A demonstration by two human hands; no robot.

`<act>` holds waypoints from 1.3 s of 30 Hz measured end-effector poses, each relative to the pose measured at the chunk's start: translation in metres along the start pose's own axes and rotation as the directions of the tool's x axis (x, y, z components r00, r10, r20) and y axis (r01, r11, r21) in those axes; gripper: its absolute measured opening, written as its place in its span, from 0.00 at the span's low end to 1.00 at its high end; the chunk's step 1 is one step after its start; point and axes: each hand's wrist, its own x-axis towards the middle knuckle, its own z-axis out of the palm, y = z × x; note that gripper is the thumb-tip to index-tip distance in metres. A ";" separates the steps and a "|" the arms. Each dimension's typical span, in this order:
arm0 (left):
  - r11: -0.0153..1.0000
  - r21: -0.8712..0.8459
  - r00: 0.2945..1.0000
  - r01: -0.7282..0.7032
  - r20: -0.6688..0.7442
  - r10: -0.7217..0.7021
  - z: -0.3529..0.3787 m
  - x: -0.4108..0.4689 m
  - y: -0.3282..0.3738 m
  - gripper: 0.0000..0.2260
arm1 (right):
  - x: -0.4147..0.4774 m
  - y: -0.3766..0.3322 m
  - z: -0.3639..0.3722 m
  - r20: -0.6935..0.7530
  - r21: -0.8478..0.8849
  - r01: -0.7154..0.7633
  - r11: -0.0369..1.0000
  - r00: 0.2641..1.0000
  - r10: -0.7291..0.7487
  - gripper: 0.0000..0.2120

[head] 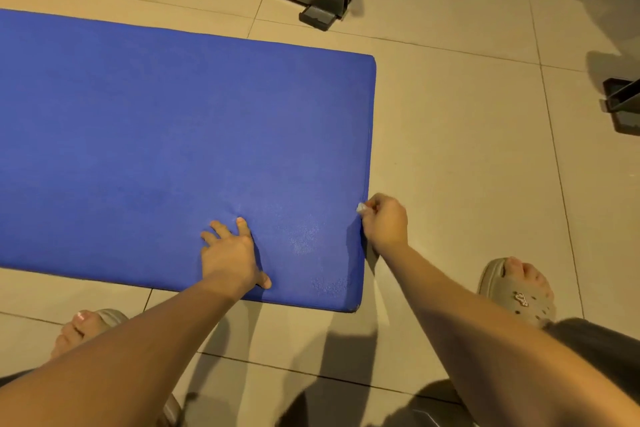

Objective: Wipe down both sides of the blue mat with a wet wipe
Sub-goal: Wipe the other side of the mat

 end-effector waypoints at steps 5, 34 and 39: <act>1.000 -0.014 1.000 -0.007 -0.025 0.007 -0.002 -0.003 0.001 0.63 | -0.049 0.023 0.009 0.051 0.000 0.014 1.000 0.999 -0.014 0.04; 1.000 0.019 1.000 0.000 0.029 -0.001 -0.004 -0.002 -0.001 0.62 | 0.069 -0.031 -0.007 -0.095 0.114 -0.006 0.993 0.995 0.017 0.05; 1.000 0.024 1.000 -0.008 0.018 0.007 -0.005 -0.002 0.001 0.63 | 0.046 -0.016 0.001 -0.063 0.054 0.132 0.990 0.990 -0.128 0.07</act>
